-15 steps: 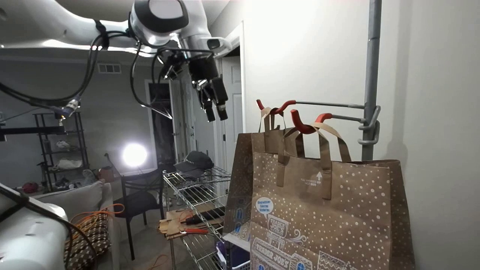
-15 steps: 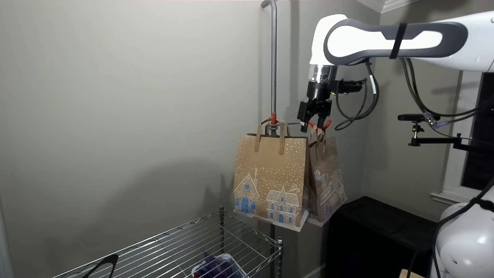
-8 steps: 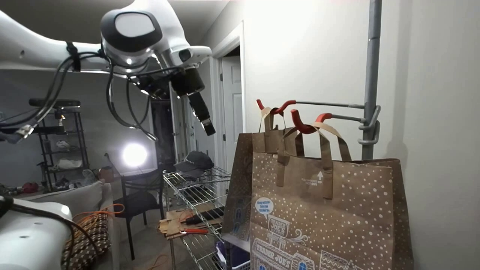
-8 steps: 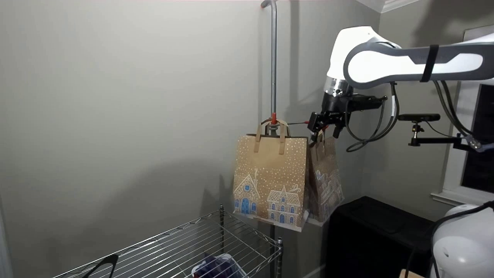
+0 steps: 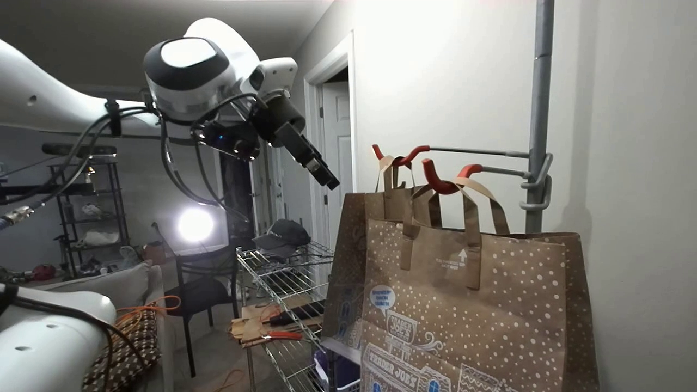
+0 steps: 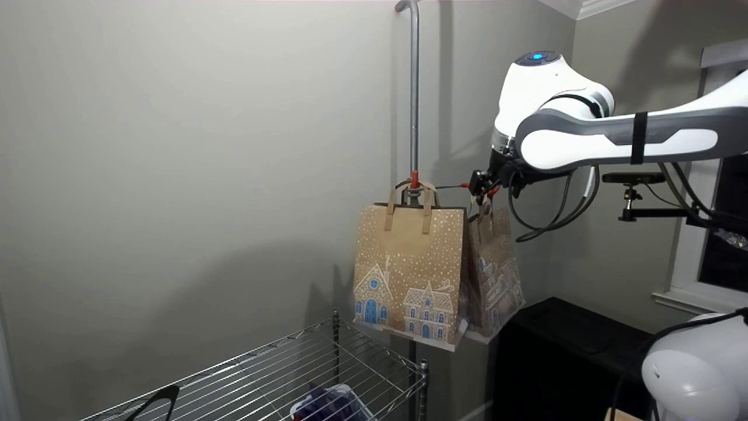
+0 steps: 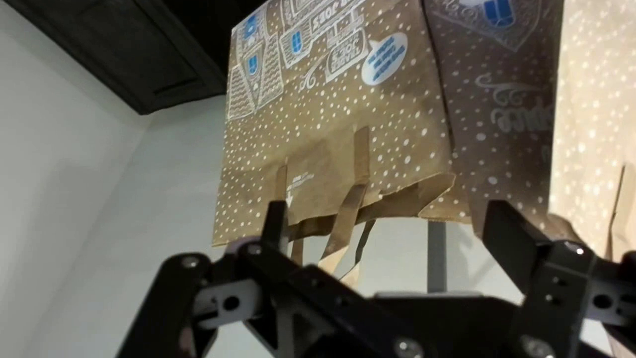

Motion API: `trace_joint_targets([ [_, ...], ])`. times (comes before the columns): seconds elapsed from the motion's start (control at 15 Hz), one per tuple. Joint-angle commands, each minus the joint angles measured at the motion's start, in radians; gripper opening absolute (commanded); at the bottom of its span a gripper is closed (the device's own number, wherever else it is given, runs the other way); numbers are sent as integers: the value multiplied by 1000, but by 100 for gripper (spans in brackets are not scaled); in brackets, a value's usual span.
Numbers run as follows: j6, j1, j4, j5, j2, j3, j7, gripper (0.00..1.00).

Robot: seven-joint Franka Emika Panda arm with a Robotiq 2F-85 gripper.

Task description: Hang the brown bags on the metal stand

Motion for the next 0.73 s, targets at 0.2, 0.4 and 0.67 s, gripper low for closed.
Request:
trace_joint_targets([
  [0.2, 4, -12, 3, -42, -4, 20, 49, 100],
  [0.4, 4, -15, 3, -42, -5, 20, 49, 100],
  [0.67, 5, -15, 3, -42, -5, 20, 49, 100],
])
